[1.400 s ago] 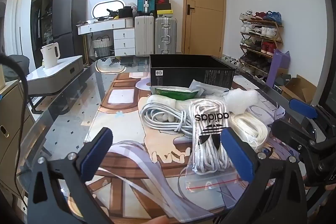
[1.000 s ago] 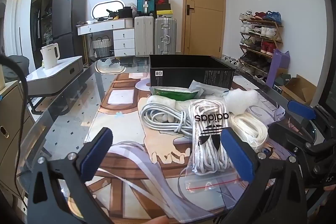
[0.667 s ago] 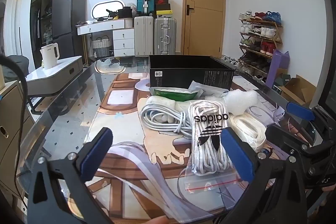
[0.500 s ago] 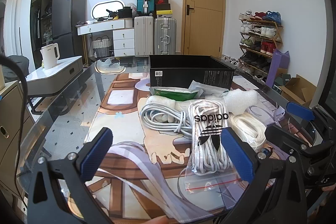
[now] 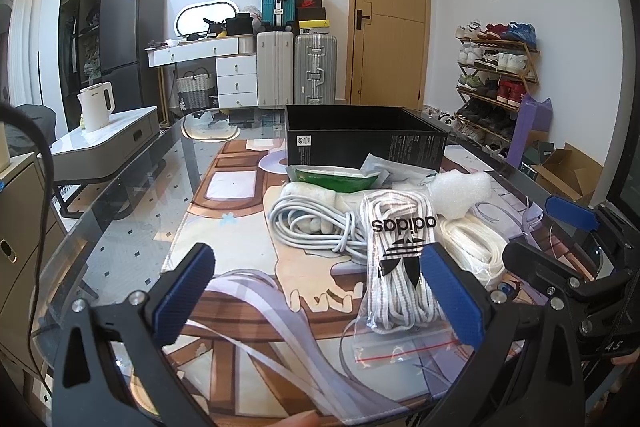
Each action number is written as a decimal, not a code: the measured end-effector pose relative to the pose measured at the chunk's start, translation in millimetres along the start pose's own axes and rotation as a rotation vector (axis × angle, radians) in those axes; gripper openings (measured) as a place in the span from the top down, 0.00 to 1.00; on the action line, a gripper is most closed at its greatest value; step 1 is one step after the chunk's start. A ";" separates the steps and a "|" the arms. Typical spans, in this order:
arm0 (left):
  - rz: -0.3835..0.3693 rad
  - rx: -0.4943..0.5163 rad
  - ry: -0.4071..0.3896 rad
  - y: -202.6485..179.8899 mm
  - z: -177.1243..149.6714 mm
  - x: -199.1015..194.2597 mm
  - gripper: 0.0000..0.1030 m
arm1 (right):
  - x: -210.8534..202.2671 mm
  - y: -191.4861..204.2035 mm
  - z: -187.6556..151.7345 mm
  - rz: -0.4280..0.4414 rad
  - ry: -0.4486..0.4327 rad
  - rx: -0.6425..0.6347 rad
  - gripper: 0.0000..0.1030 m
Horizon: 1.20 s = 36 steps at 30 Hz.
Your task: Organize soft objects
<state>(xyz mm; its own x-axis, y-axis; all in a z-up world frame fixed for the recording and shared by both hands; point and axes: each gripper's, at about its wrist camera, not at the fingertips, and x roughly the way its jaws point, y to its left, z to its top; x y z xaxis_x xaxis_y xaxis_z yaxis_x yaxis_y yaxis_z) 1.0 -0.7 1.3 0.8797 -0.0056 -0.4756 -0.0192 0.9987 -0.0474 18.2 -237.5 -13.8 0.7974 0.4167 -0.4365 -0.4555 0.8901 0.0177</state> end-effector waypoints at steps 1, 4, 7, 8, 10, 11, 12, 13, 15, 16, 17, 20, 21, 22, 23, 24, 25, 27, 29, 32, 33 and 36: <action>0.000 0.000 0.000 0.1 0.0 0.0 0.00 | 0.3 -0.3 -0.1 0.000 0.001 0.001 0.00; -0.001 0.000 0.000 0.1 0.0 -0.2 0.00 | -0.2 0.7 -0.5 -0.003 0.001 -0.004 0.00; 0.000 -0.001 0.000 0.2 0.1 -0.1 0.00 | 0.1 0.7 -0.6 -0.005 0.002 -0.006 0.00; 0.000 -0.001 0.001 0.1 0.1 -0.1 0.00 | 0.1 0.8 -0.5 -0.003 0.001 -0.005 0.00; 0.000 -0.001 0.000 0.1 0.0 -0.5 0.00 | 0.3 0.7 -0.6 -0.003 0.003 -0.004 0.00; 0.000 -0.001 0.000 0.1 0.0 -0.3 0.00 | -0.8 1.7 -0.5 -0.004 0.003 -0.005 0.00; -0.001 -0.001 -0.001 0.2 0.0 -0.2 0.00 | -0.6 1.6 -0.5 -0.003 0.003 -0.005 0.00; 0.000 0.000 -0.001 0.1 0.0 -0.2 0.00 | -0.6 1.5 -0.5 -0.004 0.003 -0.005 0.00; -0.001 0.000 0.000 0.2 0.0 -0.2 0.00 | -0.6 1.5 -0.6 -0.003 0.003 -0.006 0.00; -0.001 -0.001 0.000 0.2 0.0 -0.2 0.00 | -0.6 1.1 -0.8 -0.004 0.003 -0.007 0.00; 0.000 -0.001 -0.001 0.1 0.0 -0.2 0.00 | -0.6 1.5 -0.6 -0.004 0.002 -0.006 0.00; -0.001 -0.001 -0.001 0.2 0.1 -0.3 0.00 | -0.6 1.6 -0.5 -0.004 0.004 -0.005 0.00; -0.001 -0.001 -0.001 0.2 0.0 -0.3 0.00 | -0.6 1.6 -0.6 -0.004 0.004 -0.005 0.00; 0.000 -0.001 -0.001 0.1 0.1 -0.2 0.00 | -0.6 1.2 -0.7 -0.003 0.004 -0.005 0.00; -0.001 -0.001 -0.001 0.2 0.1 -0.3 0.00 | -0.5 1.8 -0.6 -0.004 0.003 -0.006 0.00; -0.002 -0.001 -0.002 0.2 0.1 -0.3 0.00 | -0.5 1.7 -0.6 -0.004 0.003 -0.006 0.00; -0.001 -0.001 -0.001 0.1 0.2 -0.2 0.00 | -0.4 1.6 -0.6 -0.004 0.003 -0.006 0.00; -0.001 -0.001 -0.002 0.1 0.1 -0.3 0.00 | -0.4 1.8 -0.6 -0.004 0.004 -0.006 0.00; -0.001 -0.001 -0.001 -0.1 0.2 -0.2 0.00 | -0.6 1.8 -1.1 -0.004 0.005 -0.007 0.00; -0.003 -0.001 0.000 -0.1 0.3 -0.2 0.00 | -0.5 1.8 -1.1 -0.004 0.006 -0.006 0.00; -0.002 -0.001 -0.001 -0.1 0.4 -0.4 0.00 | -0.5 1.9 -1.2 -0.005 0.005 -0.007 0.00; 0.000 -0.001 -0.002 -0.3 1.2 -1.2 0.00 | 0.7 0.5 -2.1 -0.013 0.009 -0.006 0.00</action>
<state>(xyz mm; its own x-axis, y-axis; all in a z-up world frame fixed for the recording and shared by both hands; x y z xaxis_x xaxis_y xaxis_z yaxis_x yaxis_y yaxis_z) 0.6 -0.9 2.9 0.8805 -0.0059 -0.4741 -0.0195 0.9986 -0.0487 17.8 -237.2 -16.0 0.7998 0.4030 -0.4448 -0.4473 0.8944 0.0060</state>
